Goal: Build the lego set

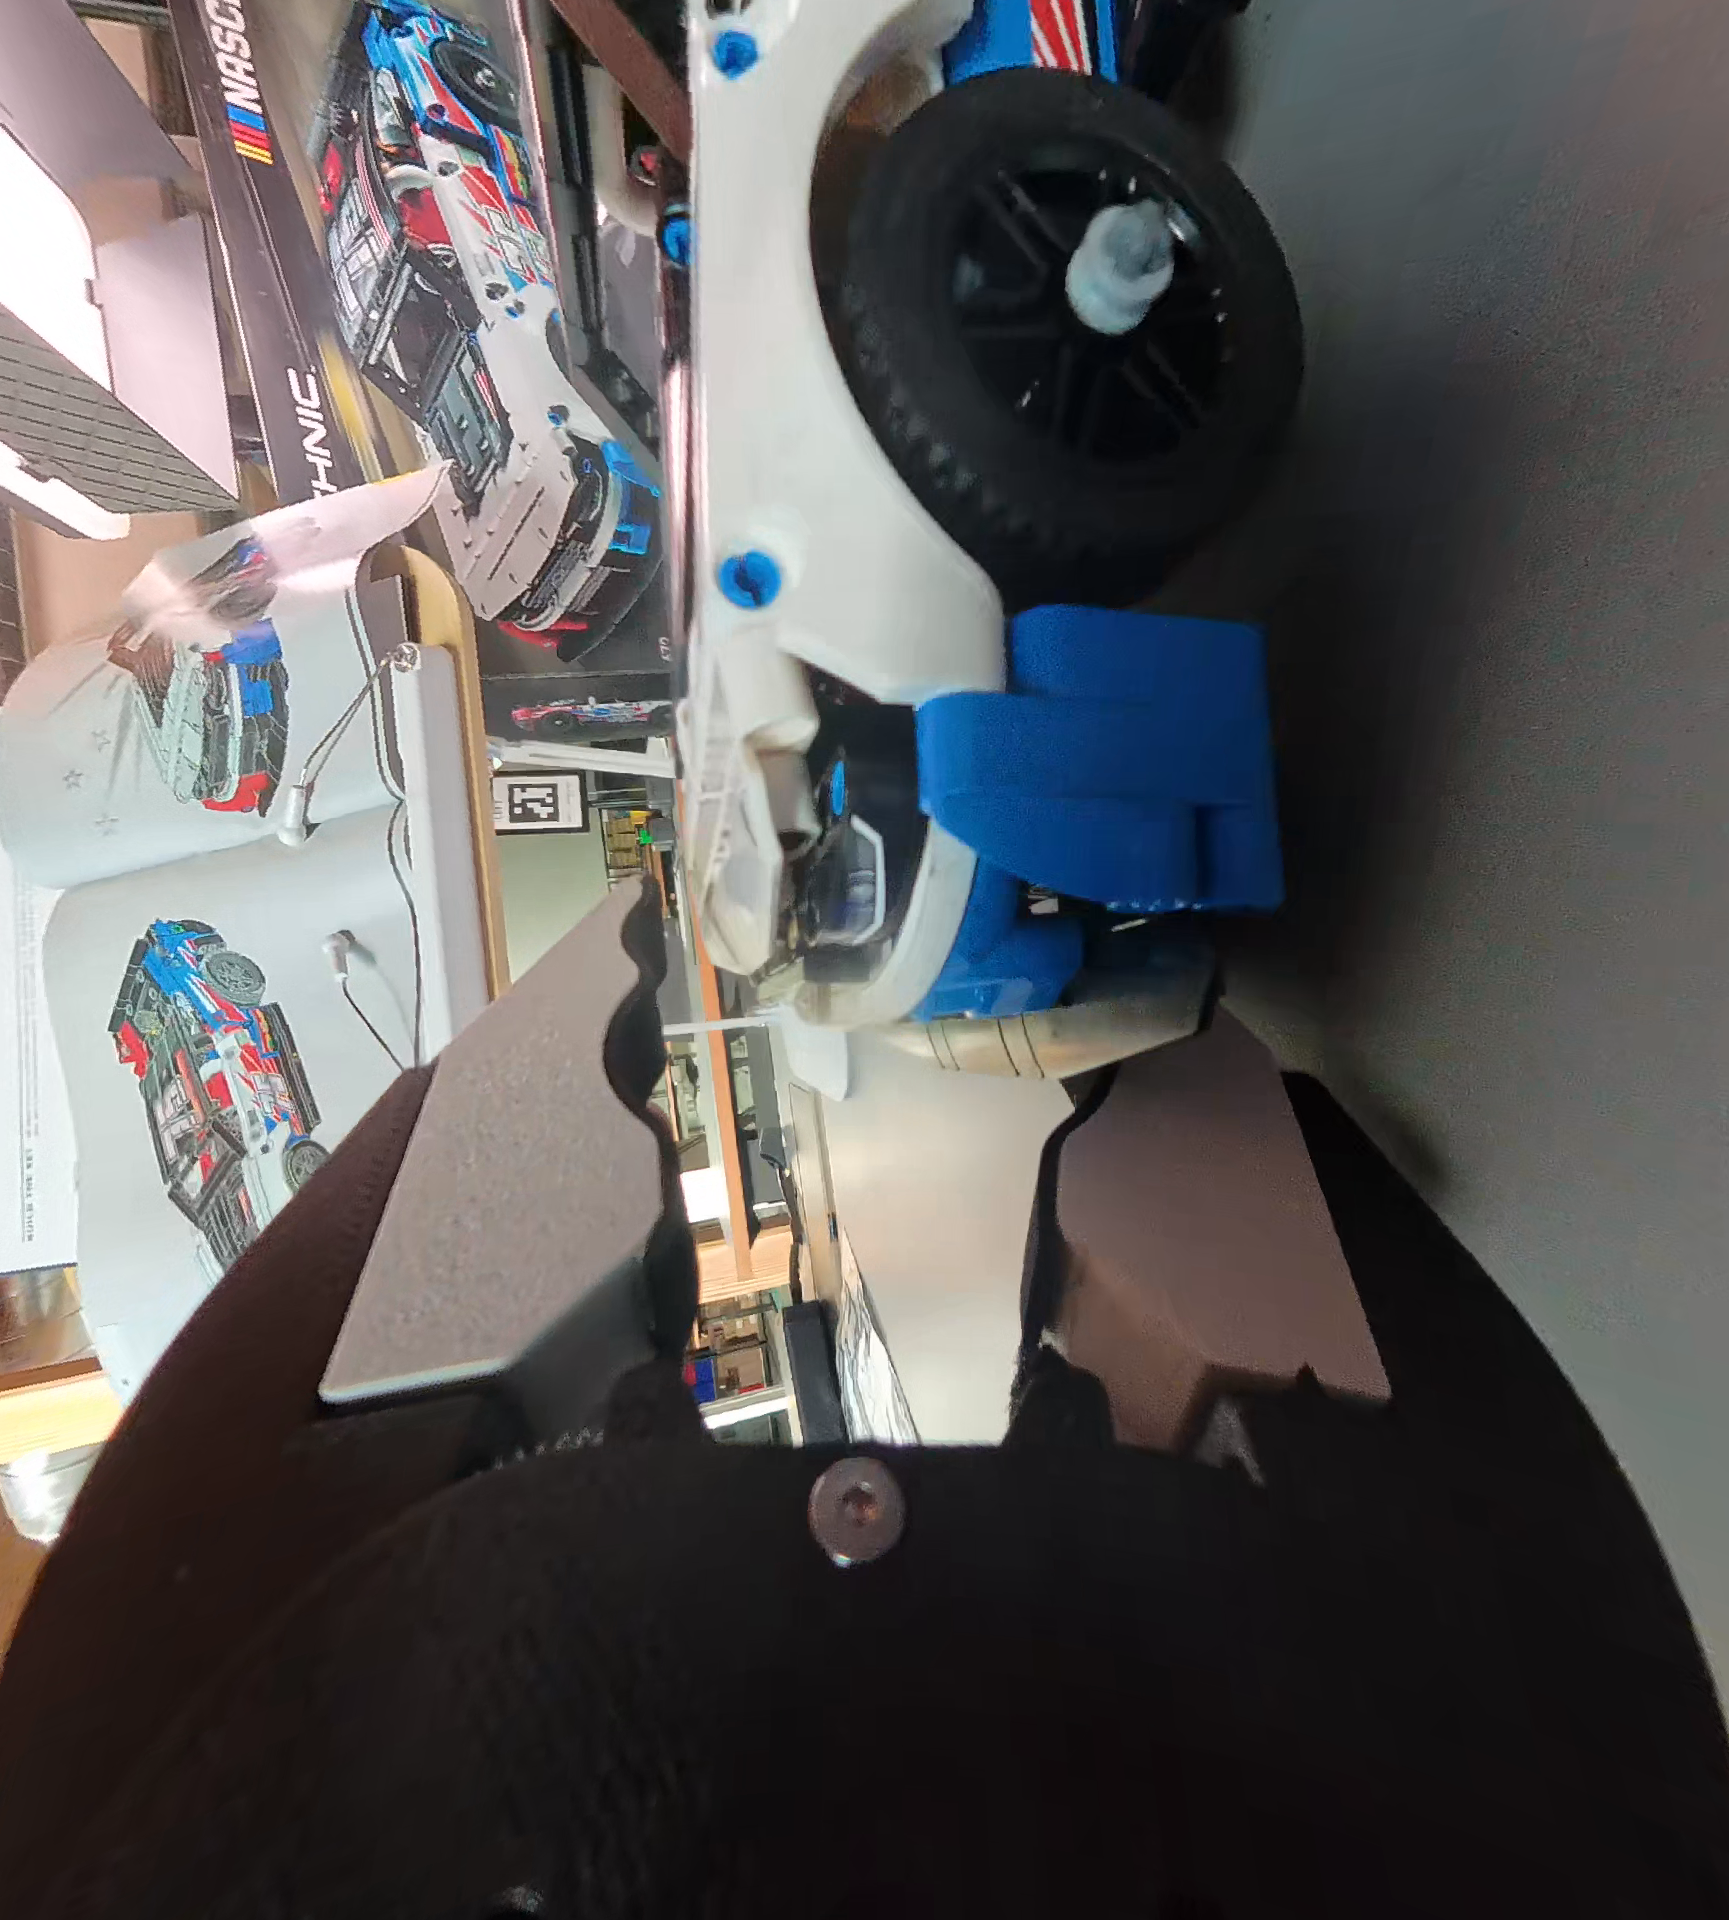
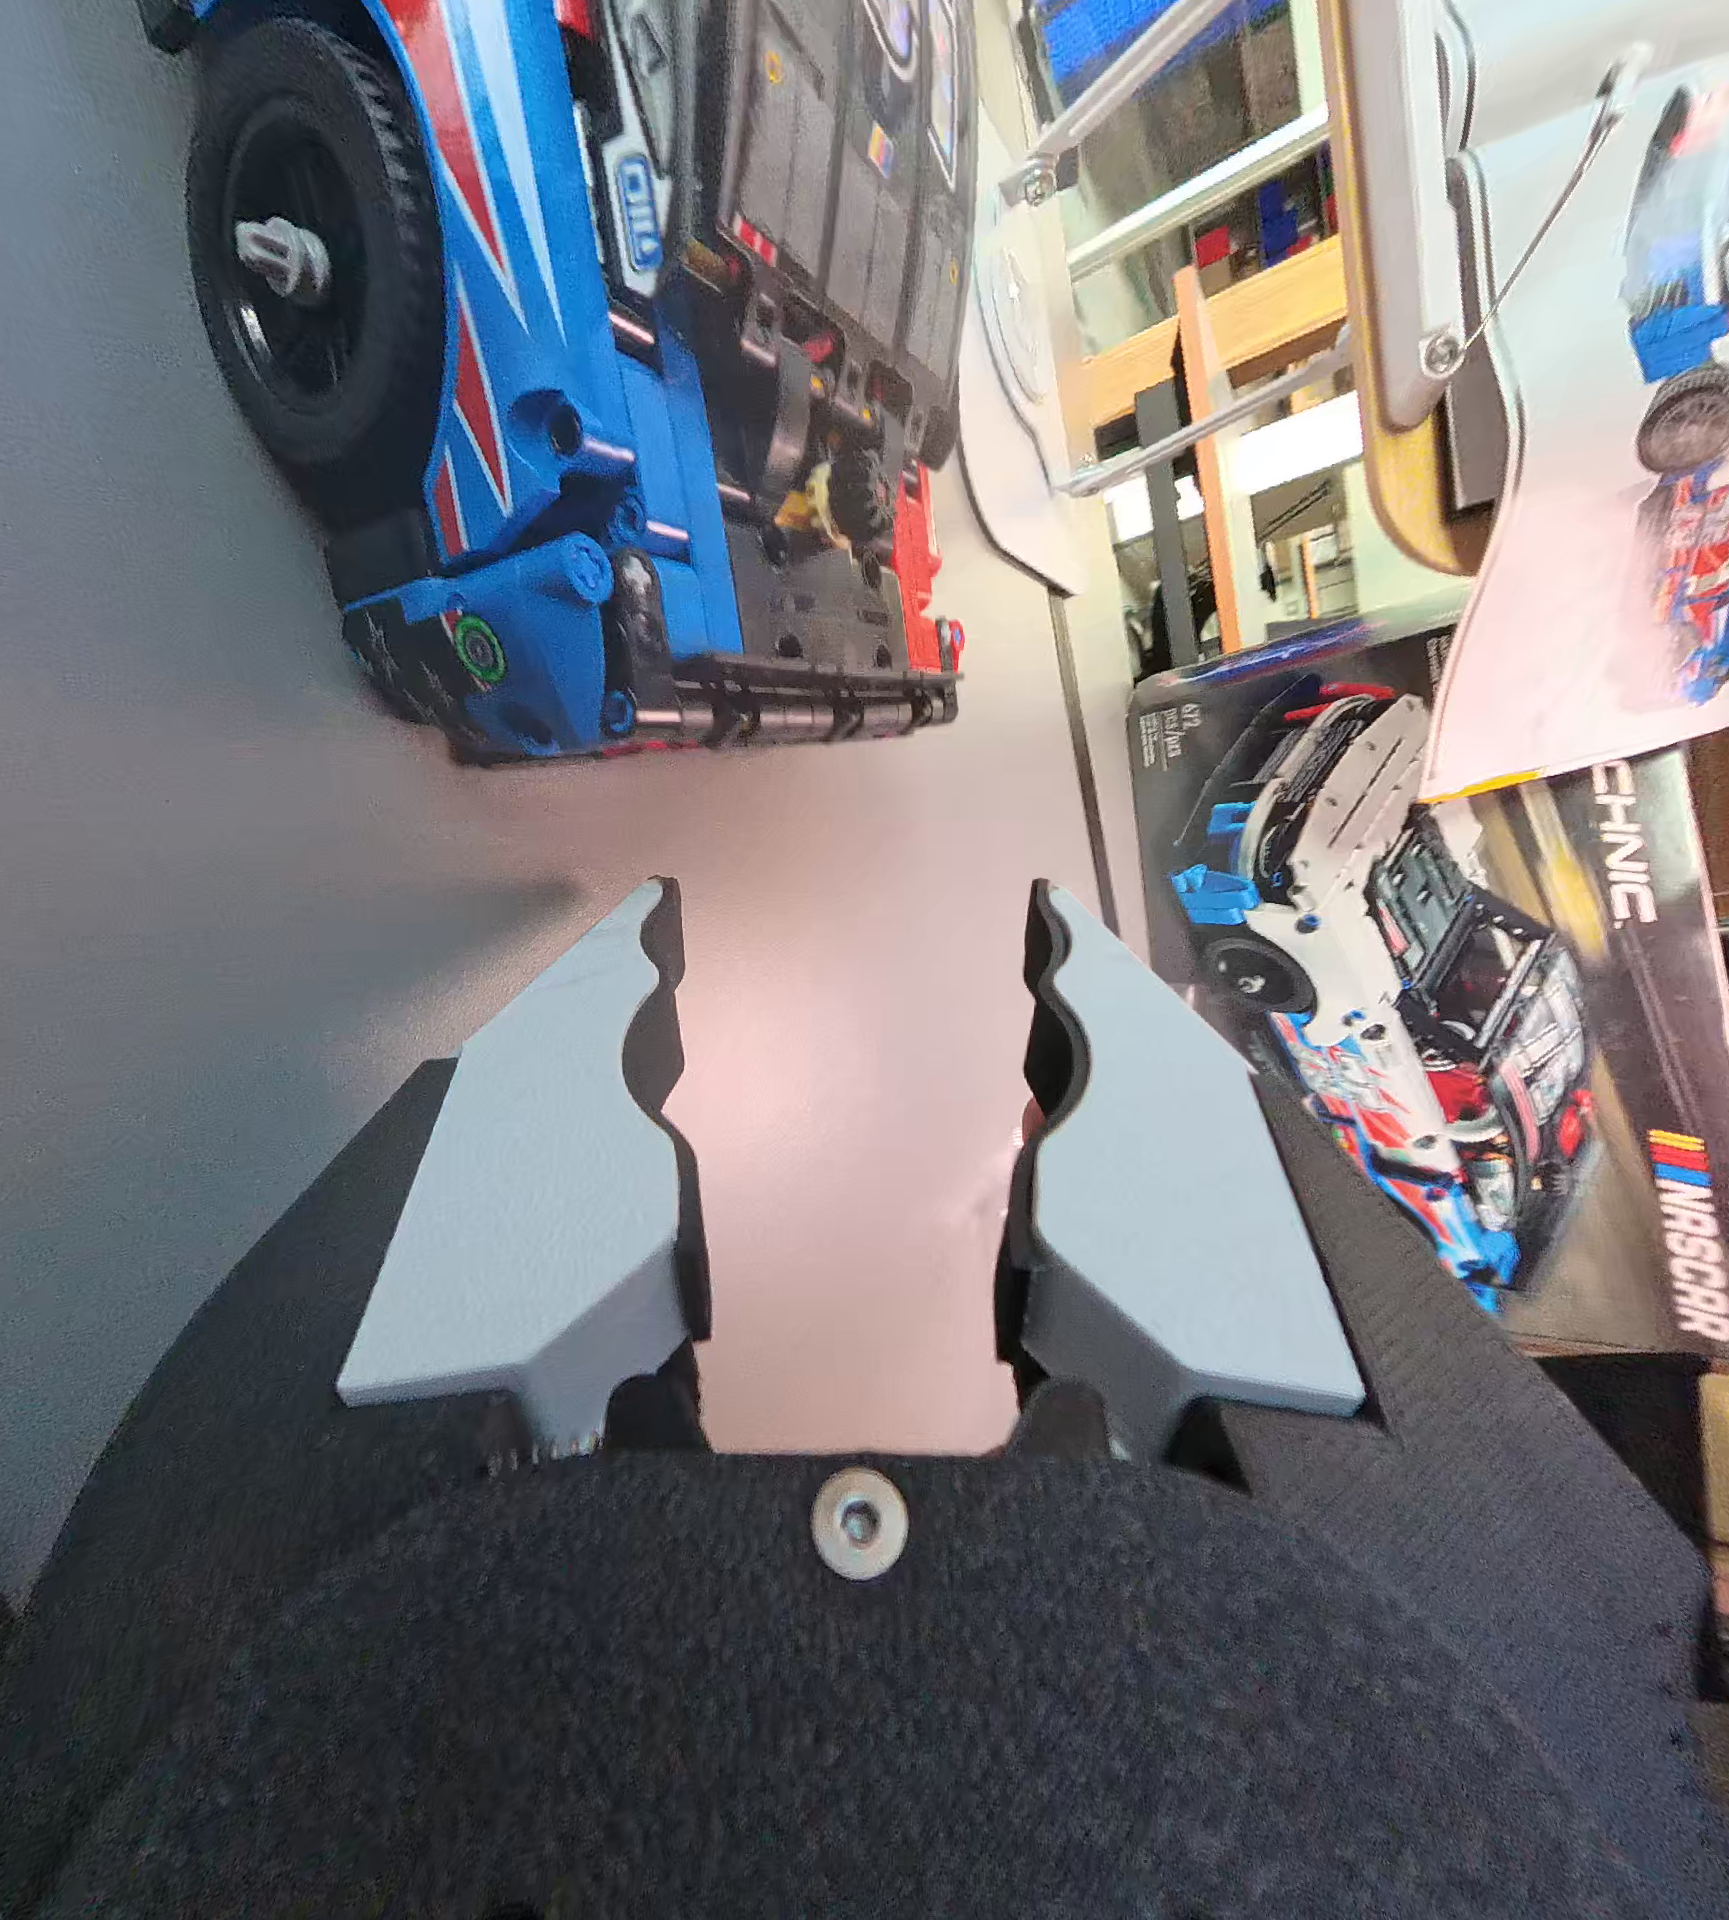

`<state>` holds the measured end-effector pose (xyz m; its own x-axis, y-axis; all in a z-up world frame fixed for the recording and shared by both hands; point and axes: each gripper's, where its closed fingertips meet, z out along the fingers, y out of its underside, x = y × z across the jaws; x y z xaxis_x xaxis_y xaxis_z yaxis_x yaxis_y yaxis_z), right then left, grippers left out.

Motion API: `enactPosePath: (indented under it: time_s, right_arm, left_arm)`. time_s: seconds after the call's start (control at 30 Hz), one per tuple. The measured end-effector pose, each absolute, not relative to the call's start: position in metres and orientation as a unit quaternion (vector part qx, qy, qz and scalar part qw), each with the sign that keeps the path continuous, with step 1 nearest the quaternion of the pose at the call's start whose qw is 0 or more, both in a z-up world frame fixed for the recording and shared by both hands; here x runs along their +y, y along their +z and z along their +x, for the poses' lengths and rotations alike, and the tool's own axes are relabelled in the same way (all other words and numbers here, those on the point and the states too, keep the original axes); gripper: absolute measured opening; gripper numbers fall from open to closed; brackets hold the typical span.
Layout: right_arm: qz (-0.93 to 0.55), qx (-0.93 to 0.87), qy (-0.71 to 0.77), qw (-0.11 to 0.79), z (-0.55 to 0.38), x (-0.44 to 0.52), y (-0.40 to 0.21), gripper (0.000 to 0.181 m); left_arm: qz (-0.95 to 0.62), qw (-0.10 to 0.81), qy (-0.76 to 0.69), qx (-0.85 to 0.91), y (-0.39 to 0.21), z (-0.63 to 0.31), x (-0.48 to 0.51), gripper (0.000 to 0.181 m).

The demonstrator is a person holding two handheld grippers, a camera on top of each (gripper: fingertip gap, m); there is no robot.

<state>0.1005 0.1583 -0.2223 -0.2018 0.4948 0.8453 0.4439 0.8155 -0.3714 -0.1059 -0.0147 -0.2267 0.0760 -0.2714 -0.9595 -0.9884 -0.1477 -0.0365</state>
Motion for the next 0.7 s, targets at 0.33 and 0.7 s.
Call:
enactPosePath:
  time_s: [0.33, 0.7]
  right_arm:
    - [-0.404, -0.754, 0.231, 0.464, 0.106, 0.111, -0.188, 0.059]
    - [-0.299, -0.842, 0.168, 0.417, 0.019, 0.018, -0.191, 0.092]
  left_arm:
    - [-0.625, 0.316, 0.448, 0.556, -0.230, -0.132, -0.067, 0.076]
    - [-0.623, 0.288, 0.466, 0.559, -0.227, -0.096, -0.026, 0.081]
